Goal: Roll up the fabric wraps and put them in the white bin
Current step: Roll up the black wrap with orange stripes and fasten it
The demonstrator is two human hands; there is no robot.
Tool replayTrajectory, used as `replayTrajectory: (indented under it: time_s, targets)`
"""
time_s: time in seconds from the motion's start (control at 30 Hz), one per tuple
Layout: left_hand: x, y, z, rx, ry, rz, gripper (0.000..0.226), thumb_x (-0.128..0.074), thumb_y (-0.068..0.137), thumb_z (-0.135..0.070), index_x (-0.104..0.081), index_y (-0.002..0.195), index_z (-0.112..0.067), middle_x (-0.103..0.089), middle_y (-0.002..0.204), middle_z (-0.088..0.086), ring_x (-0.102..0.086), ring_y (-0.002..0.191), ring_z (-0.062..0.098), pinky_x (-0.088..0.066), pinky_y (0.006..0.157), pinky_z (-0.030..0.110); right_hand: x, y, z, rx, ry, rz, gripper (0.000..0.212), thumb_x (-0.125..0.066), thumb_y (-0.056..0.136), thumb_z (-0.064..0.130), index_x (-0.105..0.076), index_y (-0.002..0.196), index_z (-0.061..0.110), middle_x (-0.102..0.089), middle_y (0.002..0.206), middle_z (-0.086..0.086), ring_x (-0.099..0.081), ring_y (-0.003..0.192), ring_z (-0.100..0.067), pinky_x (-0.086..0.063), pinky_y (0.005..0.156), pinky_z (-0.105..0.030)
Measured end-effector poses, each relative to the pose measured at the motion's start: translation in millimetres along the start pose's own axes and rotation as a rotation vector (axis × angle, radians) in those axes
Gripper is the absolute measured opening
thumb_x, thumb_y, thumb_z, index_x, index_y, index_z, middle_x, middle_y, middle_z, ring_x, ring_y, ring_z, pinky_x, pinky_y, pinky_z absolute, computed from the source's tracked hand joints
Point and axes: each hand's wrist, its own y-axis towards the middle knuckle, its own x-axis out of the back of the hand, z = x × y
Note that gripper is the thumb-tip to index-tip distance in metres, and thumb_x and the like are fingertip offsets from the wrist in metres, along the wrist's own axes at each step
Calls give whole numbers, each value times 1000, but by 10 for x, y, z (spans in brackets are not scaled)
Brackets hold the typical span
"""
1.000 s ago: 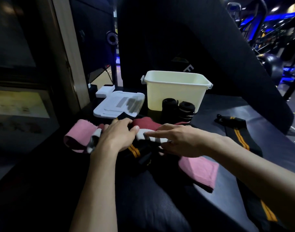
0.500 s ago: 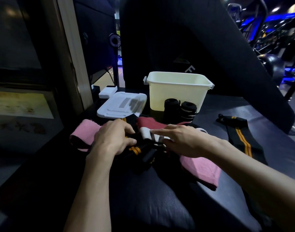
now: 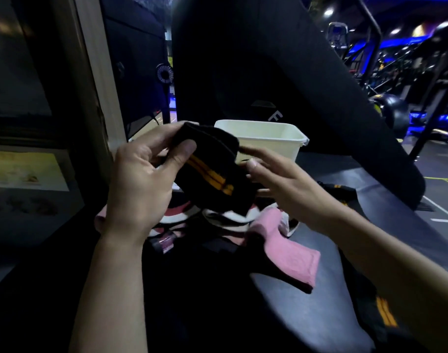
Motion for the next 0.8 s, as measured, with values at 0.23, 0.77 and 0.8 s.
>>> replayTrajectory:
  time_s: [0.23,0.77,0.8]
  targets:
    - [-476,-106,-133,366,-655,227,24,-58,88,-19,-79,96,-26,-79,97,0,-75,88,8,-58,74,21,449,-209,176,-182,174,-53,36,-56,99,21,-59,135,24,-69,93,3,-64,80,-11,-53,61,-19]
    - [-1245,-352,-157,678,-766,652,43,-66,94,-41,-72,117,-5,-73,106,14,-70,95,28,-61,83,39,1366,-571,440,75,-496,-207,8,-70,95,17,-71,93,9,-63,77,5,-54,73,-3,-43,69,-17]
    - [-1289,-375,-184,636,-659,717,45,-68,93,-43,-69,118,-5,-73,100,10,-69,89,26,-59,73,33,1392,-566,459,51,-529,-173,9,-71,95,17,-73,93,9,-64,76,3,-54,72,-2,-43,69,-17]
